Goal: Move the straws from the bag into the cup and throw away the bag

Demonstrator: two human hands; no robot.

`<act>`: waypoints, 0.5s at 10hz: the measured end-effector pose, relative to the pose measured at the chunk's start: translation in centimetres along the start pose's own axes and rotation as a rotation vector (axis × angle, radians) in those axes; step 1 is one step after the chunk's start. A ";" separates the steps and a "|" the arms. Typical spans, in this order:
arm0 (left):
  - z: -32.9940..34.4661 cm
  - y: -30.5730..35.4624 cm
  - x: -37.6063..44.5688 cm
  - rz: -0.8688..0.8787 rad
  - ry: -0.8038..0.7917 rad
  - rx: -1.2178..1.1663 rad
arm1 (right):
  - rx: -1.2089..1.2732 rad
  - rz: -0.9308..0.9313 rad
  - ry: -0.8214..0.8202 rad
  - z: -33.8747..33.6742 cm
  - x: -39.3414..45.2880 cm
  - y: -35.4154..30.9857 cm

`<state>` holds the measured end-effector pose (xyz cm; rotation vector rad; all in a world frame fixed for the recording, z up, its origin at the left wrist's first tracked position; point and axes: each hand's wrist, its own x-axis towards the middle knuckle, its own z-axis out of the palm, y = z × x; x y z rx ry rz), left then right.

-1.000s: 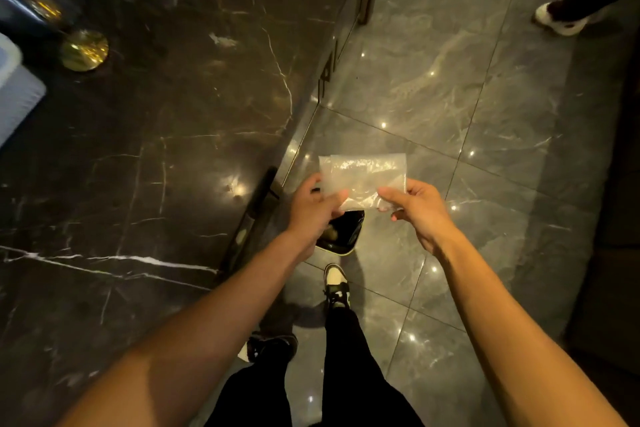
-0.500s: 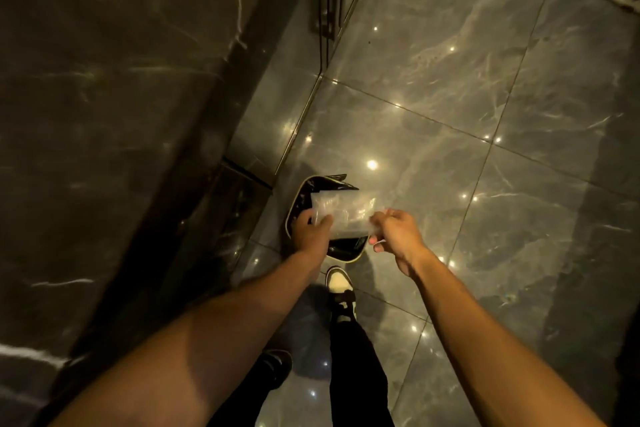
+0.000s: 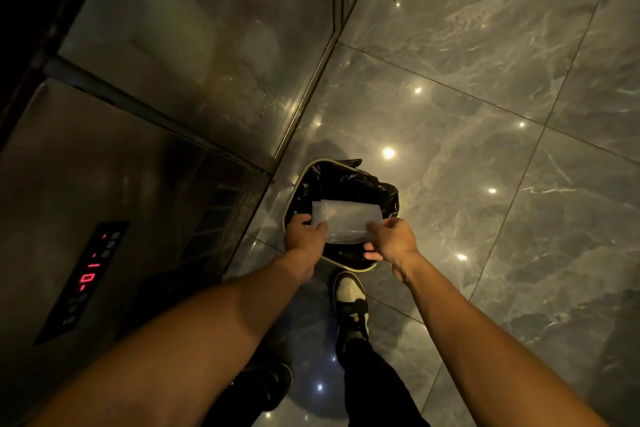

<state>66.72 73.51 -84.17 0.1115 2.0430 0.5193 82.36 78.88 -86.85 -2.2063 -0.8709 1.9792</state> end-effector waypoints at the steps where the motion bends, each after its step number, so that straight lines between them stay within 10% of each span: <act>1: 0.1 0.0 0.5 0.008 -0.025 -0.022 | -0.003 -0.011 0.003 0.1 0.1 -0.2; 5: -3.4 3.2 -8.1 0.053 -0.077 -0.042 | -0.192 -0.090 0.033 -1.4 -8.9 -4.8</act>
